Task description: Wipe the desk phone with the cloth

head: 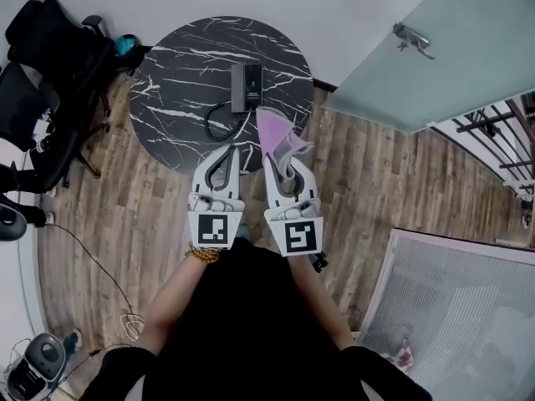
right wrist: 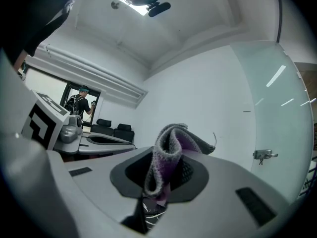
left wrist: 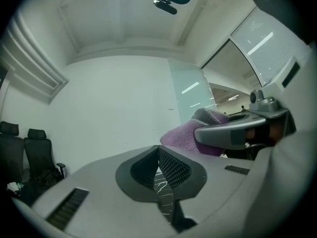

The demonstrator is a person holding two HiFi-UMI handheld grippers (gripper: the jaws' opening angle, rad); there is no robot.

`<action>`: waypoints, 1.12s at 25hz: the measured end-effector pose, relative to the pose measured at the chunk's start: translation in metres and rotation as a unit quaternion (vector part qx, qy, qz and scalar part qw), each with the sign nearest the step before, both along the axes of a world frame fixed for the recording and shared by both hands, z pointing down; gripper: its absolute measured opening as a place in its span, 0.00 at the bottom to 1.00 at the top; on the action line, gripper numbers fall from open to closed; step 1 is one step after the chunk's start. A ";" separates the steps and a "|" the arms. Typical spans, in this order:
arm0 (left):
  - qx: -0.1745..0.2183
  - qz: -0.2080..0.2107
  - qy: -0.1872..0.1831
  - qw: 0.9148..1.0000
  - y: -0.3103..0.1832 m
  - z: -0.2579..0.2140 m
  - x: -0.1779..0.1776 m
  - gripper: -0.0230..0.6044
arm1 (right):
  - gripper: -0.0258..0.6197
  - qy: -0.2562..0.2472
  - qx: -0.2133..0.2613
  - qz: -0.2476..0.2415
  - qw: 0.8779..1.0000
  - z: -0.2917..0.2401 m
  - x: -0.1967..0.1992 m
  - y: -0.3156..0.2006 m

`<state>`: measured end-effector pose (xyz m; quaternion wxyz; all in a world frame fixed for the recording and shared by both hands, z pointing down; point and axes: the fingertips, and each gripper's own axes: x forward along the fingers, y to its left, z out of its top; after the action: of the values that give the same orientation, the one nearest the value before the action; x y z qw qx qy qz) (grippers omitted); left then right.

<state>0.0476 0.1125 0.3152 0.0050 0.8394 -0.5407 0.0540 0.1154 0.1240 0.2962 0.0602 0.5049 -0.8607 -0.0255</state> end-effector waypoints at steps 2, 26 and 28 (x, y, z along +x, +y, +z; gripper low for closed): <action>0.002 0.004 -0.002 1.000 -0.011 0.003 0.001 0.06 | 0.14 -0.010 0.000 0.000 1.000 0.002 0.000 -0.013; -0.051 0.034 0.027 0.998 -0.167 0.052 -0.040 0.06 | 0.14 0.090 -0.046 -0.055 0.993 0.045 -0.027 -0.178; -0.053 0.032 0.033 0.998 -0.182 0.055 -0.048 0.06 | 0.14 0.100 -0.047 -0.063 0.992 0.047 -0.031 -0.194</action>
<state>-0.0005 -0.0690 0.3697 0.0660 0.8561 -0.5097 0.0553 0.0844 -0.0699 0.3431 0.1679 0.4409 -0.8808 -0.0396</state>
